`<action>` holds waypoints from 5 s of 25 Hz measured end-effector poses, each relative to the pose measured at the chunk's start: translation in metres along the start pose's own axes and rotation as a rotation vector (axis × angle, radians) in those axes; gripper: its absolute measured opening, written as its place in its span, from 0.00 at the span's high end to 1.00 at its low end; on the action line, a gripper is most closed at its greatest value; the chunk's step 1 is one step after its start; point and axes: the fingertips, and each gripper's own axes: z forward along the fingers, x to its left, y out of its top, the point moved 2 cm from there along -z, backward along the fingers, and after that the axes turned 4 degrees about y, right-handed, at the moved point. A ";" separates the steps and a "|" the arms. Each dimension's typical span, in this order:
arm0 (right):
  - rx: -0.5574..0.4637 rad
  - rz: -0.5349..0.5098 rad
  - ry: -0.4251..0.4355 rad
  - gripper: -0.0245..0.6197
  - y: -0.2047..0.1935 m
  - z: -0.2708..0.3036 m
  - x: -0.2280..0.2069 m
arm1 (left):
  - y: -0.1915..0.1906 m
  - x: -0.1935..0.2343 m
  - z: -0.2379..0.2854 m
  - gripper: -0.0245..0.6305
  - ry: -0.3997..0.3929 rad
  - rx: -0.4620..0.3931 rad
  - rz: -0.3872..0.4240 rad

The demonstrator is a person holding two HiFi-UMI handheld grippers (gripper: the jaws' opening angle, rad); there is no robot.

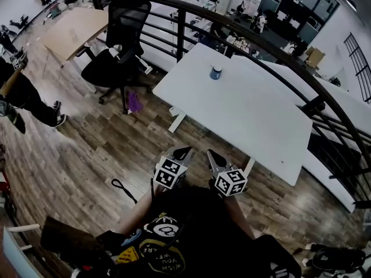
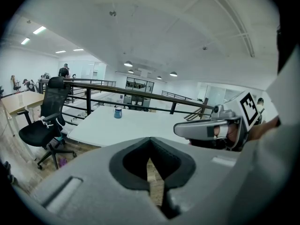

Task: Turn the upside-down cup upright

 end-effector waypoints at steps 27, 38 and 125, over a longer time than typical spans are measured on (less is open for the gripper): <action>0.082 0.013 -0.090 0.96 0.061 0.118 -0.197 | 0.087 0.088 0.206 0.96 -0.034 0.057 -0.046; 0.187 -0.017 -0.073 0.96 0.053 0.206 -0.328 | 0.101 0.107 0.305 0.96 0.014 0.171 -0.066; 0.011 0.108 0.624 0.84 0.224 0.253 -0.277 | 0.206 0.215 0.338 0.47 -0.824 -0.066 -0.685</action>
